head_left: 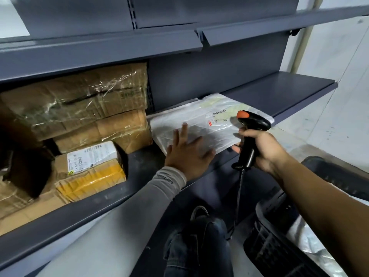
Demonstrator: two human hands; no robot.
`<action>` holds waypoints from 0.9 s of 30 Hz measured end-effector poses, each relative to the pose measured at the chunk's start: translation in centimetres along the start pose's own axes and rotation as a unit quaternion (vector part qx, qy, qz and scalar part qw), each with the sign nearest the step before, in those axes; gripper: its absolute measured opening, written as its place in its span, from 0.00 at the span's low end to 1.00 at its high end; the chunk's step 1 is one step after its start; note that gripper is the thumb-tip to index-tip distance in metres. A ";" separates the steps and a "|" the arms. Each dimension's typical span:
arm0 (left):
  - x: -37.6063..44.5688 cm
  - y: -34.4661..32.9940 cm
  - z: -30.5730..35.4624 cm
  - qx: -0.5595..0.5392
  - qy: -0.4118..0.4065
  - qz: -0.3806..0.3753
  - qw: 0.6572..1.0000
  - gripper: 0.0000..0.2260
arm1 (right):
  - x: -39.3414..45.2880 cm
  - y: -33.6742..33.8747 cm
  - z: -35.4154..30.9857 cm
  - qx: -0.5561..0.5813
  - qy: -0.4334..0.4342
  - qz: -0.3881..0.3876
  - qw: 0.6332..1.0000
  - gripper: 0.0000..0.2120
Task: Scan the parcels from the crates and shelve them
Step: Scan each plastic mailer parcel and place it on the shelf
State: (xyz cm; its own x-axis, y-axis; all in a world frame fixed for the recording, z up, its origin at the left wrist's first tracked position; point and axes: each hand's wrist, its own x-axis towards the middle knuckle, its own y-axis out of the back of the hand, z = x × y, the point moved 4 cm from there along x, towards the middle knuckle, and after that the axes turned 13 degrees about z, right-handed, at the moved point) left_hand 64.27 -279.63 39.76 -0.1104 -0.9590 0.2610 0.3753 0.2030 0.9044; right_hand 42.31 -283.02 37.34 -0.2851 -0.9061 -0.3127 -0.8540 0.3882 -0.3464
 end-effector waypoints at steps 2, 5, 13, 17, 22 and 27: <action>0.2 -0.9 -0.3 0.037 -0.022 -0.035 0.998 0.35 | 0.1 -0.5 -0.1 0.000 -0.001 0.006 1.000 0.16; 0.8 -1.1 -0.8 0.084 -0.061 -0.001 0.995 0.30 | 0.3 -1.2 -0.4 -0.006 -0.009 0.009 1.000 0.13; 3.6 -1.2 -3.0 0.147 -0.026 -0.046 0.988 0.33 | -0.3 -3.8 -1.3 -0.120 0.046 0.007 0.992 0.09; 4.0 -1.5 -3.4 0.155 0.002 -0.044 0.987 0.34 | -1.1 -3.5 -0.8 -0.152 0.060 0.023 0.986 0.08; 2.8 -0.8 -2.4 0.156 0.026 -0.029 0.987 0.33 | -3.3 -1.0 -0.9 -0.183 0.082 0.046 0.979 0.07; 1.6 0.2 -0.5 0.139 0.045 -0.001 0.989 0.31 | -6.0 1.6 -2.0 -0.151 0.093 0.072 0.982 0.10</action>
State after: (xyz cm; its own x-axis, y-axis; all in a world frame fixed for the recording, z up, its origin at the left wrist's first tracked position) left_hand 64.60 -281.22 40.15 -0.0242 -0.9705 0.2400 0.1054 0.2363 0.9660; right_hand 41.80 -277.34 40.38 -0.4621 -0.8717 -0.1631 -0.8814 0.4718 -0.0244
